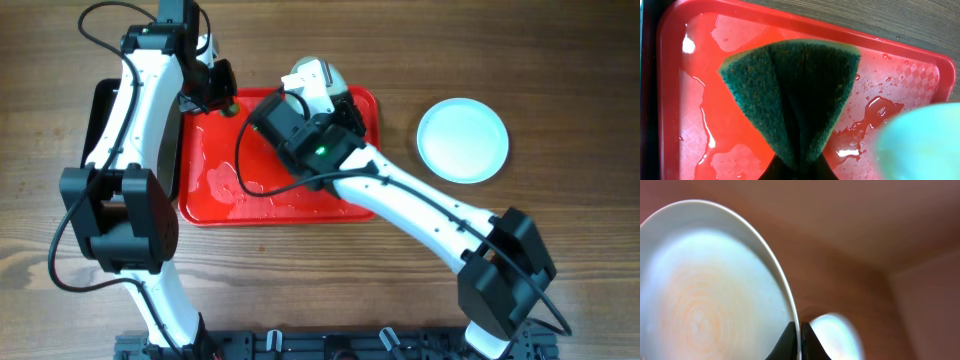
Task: Clean dirty plates on tray and stack at the side
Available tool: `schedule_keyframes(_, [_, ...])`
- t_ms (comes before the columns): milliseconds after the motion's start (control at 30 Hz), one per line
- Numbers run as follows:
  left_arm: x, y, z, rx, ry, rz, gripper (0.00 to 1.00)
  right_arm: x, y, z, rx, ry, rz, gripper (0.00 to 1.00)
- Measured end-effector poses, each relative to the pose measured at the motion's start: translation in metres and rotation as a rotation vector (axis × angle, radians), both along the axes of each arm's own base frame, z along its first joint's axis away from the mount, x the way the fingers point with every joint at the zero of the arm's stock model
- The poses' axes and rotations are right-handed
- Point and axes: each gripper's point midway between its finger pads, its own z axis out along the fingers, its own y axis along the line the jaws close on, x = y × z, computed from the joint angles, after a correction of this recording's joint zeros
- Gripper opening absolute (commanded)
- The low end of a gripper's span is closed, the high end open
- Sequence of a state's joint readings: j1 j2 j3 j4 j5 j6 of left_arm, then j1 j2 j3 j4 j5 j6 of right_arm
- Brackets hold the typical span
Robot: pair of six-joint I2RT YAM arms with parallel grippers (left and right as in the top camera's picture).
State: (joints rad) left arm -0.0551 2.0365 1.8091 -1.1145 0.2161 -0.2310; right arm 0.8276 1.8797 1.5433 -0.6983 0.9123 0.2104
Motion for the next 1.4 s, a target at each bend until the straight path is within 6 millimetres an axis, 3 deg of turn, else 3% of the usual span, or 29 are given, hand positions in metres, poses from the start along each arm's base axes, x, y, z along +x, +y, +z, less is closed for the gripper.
schedule_keyframes(33, [0.0,0.0,0.0,0.002,0.0,0.0,0.04,-0.002,0.008,-0.015,0.069,0.088,0.048,0.04])
schedule_keyframes(133, [0.0,0.001,0.0,0.003,0.0,0.001,0.04,0.0,-0.014,-0.053,0.253,0.352,0.064,0.04])
schedule_keyframes(267, [0.0,0.001,0.0,0.006,0.0,0.001,0.04,0.019,-0.064,-0.059,0.584,0.51,0.009,0.04])
schedule_keyframes(400, [0.0,0.001,-0.001,0.007,0.001,0.002,0.04,0.023,-0.172,-0.054,0.842,0.558,-0.231,0.04])
schedule_keyframes(433, [0.0,0.001,-0.001,0.007,0.001,0.002,0.04,0.022,-0.19,-0.055,0.864,0.55,-0.282,0.04])
schedule_keyframes(467, [0.0,0.001,-0.001,0.007,0.001,0.002,0.04,0.021,-0.228,-0.059,0.904,0.522,-0.393,0.04])
schedule_keyframes(567, [0.0,0.001,-0.001,0.007,0.001,0.002,0.04,0.002,-0.285,-0.082,0.965,0.5,-0.6,0.04])
schedule_keyframes(667, [0.0,0.001,-0.001,0.007,0.001,0.002,0.04,-0.02,-0.315,-0.111,0.997,0.498,-0.744,0.04])
schedule_keyframes(733, [0.0,0.001,-0.001,0.007,0.002,0.002,0.04,-0.031,-0.314,-0.127,1.0,0.514,-0.795,0.04])
schedule_keyframes(867, [0.0,0.001,-0.001,0.007,0.002,0.002,0.04,-0.045,-0.319,-0.14,0.974,0.525,-0.878,0.07])
schedule_keyframes(967, [0.0,0.001,-0.001,0.007,0.002,0.002,0.04,-0.047,-0.323,-0.14,0.957,0.513,-0.911,0.29])
schedule_keyframes(1033, [0.0,0.002,-0.001,0.011,0.001,0.003,0.04,-0.047,-0.317,-0.139,0.982,0.537,-0.879,0.31])
schedule_keyframes(1100, [0.0,0.005,-0.001,0.025,0.001,0.006,0.04,-0.039,-0.304,-0.129,1.043,0.556,-0.805,0.43])
schedule_keyframes(1200, [-0.004,0.016,-0.003,0.051,0.022,0.028,0.04,-0.017,-0.273,-0.091,1.095,0.523,-0.584,0.56])
schedule_keyframes(1233, [-0.009,0.03,-0.005,0.079,0.045,0.053,0.04,-0.007,-0.252,-0.074,1.085,0.499,-0.484,0.64])
schedule_keyframes(1300, [-0.012,0.059,-0.007,0.143,0.064,0.106,0.04,0.009,-0.199,-0.047,1.06,0.465,-0.283,0.67])
schedule_keyframes(1367, [-0.017,0.107,-0.008,0.244,0.082,0.195,0.04,0.016,-0.134,-0.034,1.039,0.465,-0.109,0.66])
schedule_keyframes(1400, [-0.019,0.123,-0.008,0.265,0.084,0.228,0.05,0.018,-0.117,-0.031,1.031,0.458,-0.069,0.66])
